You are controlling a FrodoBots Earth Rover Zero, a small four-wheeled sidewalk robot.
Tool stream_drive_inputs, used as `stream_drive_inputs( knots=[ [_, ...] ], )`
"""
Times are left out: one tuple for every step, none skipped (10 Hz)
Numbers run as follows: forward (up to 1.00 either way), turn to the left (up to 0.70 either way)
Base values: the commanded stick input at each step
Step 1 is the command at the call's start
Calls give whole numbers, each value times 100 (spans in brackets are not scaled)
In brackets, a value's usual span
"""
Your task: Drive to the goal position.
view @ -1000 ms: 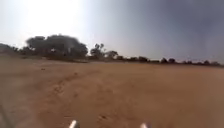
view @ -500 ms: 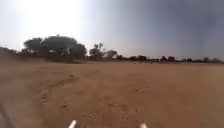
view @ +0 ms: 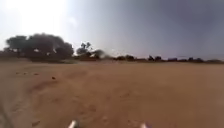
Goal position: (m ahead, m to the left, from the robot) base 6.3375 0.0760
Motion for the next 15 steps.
stream_drive_inputs(
  knots=[
    [70, 0],
    [70, 0],
    [70, 0],
    [70, 0],
    [70, 0],
    [70, 0],
    [70, 0],
    [70, 0],
    [70, 0],
    [70, 0],
    [70, -16],
    [70, -27],
    [70, -31],
    [70, -16],
    [70, -1]
  ],
)
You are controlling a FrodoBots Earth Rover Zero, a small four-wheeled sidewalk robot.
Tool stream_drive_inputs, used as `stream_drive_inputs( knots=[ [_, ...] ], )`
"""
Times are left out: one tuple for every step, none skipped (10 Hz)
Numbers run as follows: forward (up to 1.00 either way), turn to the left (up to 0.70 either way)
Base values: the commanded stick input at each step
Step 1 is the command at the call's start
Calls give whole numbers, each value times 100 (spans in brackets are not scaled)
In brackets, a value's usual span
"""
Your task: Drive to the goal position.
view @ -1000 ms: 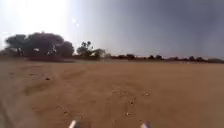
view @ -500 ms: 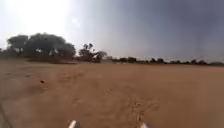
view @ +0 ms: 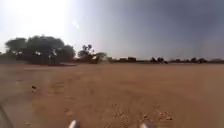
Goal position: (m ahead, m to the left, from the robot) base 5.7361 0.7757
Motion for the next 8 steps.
stream_drive_inputs(
  knots=[
    [70, 0],
    [70, 0],
    [70, 0],
    [70, 0],
    [70, 0],
    [70, 0],
    [70, 0],
    [70, 0]
  ],
)
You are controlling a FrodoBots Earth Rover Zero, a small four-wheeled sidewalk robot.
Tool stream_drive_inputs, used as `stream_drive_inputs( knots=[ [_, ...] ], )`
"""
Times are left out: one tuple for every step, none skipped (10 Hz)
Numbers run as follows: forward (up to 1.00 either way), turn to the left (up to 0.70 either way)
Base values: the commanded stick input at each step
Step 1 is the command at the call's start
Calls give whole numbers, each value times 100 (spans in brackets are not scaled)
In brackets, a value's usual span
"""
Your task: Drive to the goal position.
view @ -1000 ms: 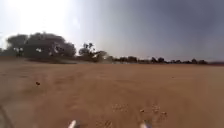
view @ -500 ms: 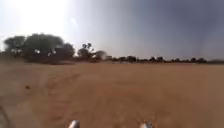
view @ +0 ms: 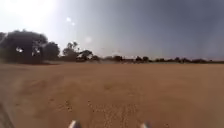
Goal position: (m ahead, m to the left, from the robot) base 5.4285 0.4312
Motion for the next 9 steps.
stream_drive_inputs(
  knots=[
    [70, 0],
    [70, 0],
    [70, 0],
    [70, 0],
    [70, 0],
    [70, 0],
    [70, 0],
    [70, 0],
    [70, 0]
  ],
)
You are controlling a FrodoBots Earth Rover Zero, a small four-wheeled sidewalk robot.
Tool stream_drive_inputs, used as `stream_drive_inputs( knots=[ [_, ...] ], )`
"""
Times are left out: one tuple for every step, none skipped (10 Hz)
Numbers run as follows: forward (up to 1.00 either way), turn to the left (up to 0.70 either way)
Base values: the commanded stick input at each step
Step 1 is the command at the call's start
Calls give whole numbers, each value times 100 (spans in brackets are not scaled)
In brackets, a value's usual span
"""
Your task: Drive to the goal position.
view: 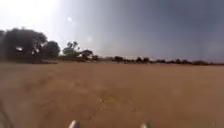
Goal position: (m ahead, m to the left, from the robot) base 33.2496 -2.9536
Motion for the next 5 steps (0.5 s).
stream_drive_inputs(
  knots=[
    [70, 0],
    [70, 0],
    [70, 0],
    [70, 0],
    [70, 0]
  ],
)
